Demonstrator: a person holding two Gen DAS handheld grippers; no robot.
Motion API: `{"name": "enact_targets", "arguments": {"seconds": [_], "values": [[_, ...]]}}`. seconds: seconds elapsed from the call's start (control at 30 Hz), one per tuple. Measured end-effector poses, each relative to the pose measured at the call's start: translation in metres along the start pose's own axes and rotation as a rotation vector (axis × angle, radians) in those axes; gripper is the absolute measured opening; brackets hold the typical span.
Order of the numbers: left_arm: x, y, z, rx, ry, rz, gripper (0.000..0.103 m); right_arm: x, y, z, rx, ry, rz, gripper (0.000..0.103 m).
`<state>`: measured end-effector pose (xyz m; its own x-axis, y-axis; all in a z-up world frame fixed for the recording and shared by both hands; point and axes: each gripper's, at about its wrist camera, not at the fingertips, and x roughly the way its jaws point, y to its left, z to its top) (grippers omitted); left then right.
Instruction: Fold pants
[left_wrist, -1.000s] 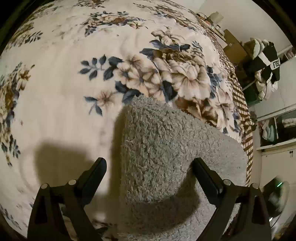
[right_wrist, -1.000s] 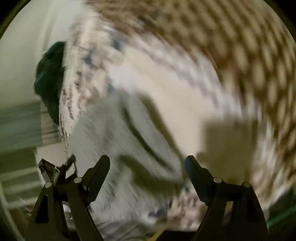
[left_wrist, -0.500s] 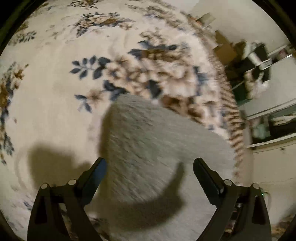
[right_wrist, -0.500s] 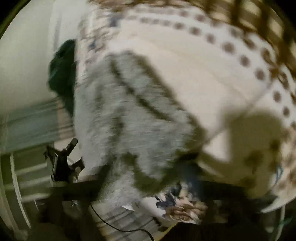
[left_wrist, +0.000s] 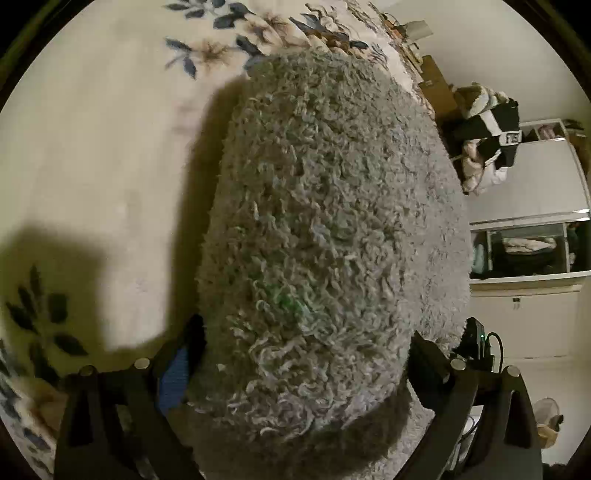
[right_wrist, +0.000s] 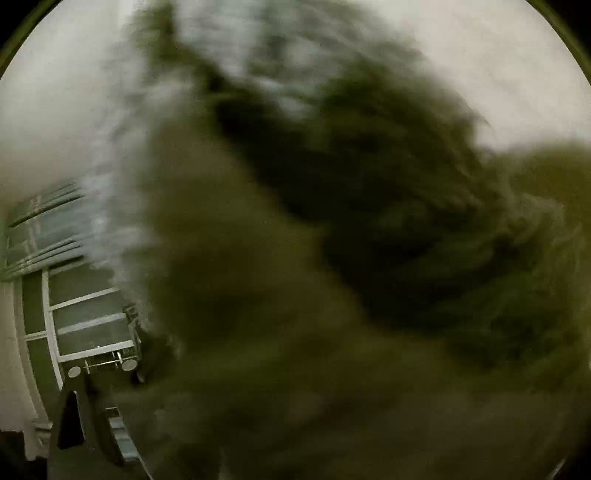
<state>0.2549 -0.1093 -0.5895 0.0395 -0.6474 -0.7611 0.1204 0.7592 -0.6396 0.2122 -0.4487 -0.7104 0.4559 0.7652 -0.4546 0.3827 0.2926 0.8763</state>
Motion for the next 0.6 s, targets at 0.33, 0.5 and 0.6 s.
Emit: {"name": "enact_targets", "arguments": {"seconds": [0.33,0.5,0.6], "values": [[-0.036,-0.032,-0.01,0.086,-0.061,-0.093,0.051,0.014,0.058,-0.044,-0.052,-0.097,-0.155,0.05],[-0.02,-0.005,0.002,0.043,-0.011,-0.135,0.072,0.029,0.06,-0.036,-0.051,-0.106,-0.193,0.081],[0.006,0.019,0.014,-0.002,0.03,-0.17,0.078,0.061,0.048,-0.017,-0.019,-0.076,-0.196,0.083]]}}
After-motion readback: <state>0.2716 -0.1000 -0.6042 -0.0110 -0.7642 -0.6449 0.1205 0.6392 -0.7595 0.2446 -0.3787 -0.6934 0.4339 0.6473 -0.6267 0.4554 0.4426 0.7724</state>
